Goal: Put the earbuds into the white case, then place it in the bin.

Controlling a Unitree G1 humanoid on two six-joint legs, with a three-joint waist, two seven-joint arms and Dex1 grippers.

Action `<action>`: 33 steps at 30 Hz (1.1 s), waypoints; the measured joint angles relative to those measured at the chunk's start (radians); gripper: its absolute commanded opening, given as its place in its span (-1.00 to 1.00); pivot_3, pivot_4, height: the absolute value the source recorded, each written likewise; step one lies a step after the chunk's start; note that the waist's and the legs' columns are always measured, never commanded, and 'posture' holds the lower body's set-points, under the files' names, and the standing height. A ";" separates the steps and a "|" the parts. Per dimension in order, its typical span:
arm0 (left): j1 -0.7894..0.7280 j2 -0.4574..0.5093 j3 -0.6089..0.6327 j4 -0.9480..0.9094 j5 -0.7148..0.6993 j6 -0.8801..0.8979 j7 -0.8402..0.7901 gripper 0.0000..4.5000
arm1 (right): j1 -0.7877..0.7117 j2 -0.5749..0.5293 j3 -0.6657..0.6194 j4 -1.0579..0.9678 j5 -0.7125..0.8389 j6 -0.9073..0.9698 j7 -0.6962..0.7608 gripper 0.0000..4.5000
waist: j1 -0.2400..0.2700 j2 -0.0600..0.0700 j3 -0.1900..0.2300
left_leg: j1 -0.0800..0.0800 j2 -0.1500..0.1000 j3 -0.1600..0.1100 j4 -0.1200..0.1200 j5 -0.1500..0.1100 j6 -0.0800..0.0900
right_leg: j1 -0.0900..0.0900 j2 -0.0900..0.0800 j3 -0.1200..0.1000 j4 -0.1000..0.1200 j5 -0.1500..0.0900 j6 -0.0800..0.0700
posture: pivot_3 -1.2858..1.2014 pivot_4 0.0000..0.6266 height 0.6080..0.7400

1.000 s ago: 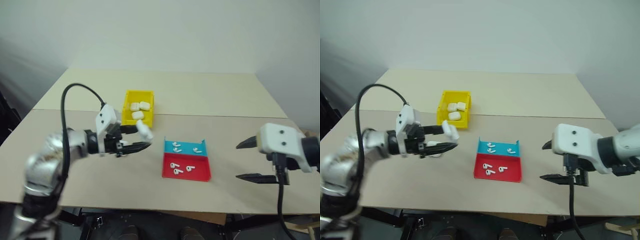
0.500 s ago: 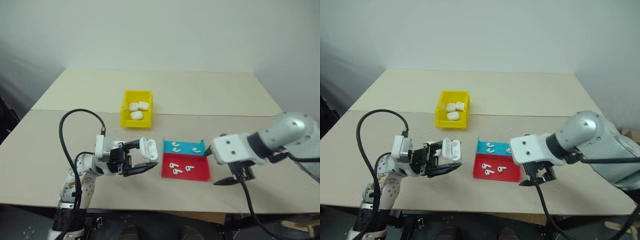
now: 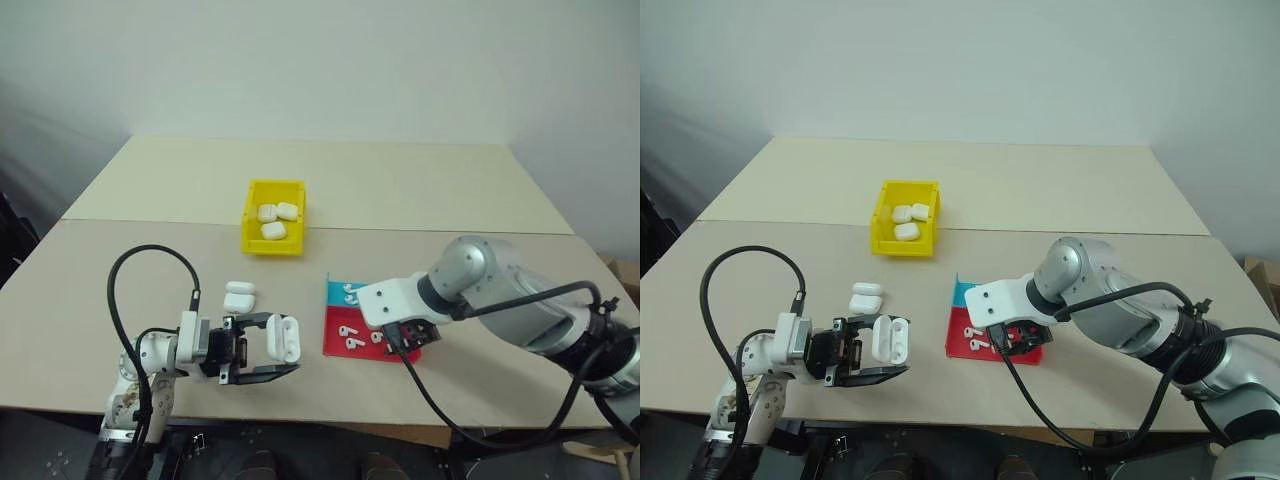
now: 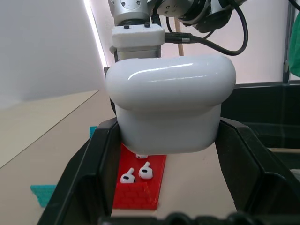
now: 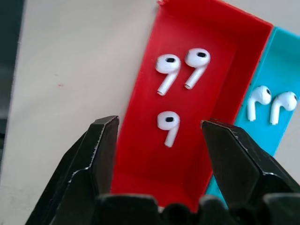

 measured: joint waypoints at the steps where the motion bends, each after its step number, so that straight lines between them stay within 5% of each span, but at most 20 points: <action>1: 0.012 0.006 0.000 -0.009 0.000 0.000 0.007 0.22 | 0.003 0.006 0.011 0.004 -0.017 0.001 -0.005 0.45 | 0.000 0.000 0.000 | 0.000 0.000 0.000 0.000 0.000 0.000 | 0.000 0.000 0.000 0.000 0.000 0.000 | 0.03 -0.52 1.00; 17: 0.057 0.066 -0.005 -0.071 0.000 0.009 0.080 0.22 | 0.039 0.096 0.054 0.079 -0.147 -0.030 0.000 0.45 | -0.001 0.000 0.000 | 0.000 0.000 0.000 0.000 0.000 0.000 | -0.001 0.000 0.000 0.000 0.000 0.000 | 0.03 -0.52 1.00; 21: 0.057 0.082 -0.007 -0.071 0.000 0.014 0.081 0.22 | 0.041 0.099 0.055 0.094 -0.172 -0.047 0.007 0.07 | -0.001 0.000 0.000 | 0.000 0.000 0.000 0.000 0.000 0.000 | -0.001 0.000 0.000 0.000 0.000 0.000 | 0.03 -0.52 1.00; 33: 0.051 0.109 -0.016 -0.071 0.001 0.030 0.107 0.22 | 0.070 0.114 0.055 0.115 -0.215 -0.077 0.026 0.07 | -0.001 0.000 0.000 | 0.000 0.000 0.000 -0.001 0.000 0.000 | -0.001 0.000 0.000 0.000 0.000 0.000 | 0.03 -0.52 1.00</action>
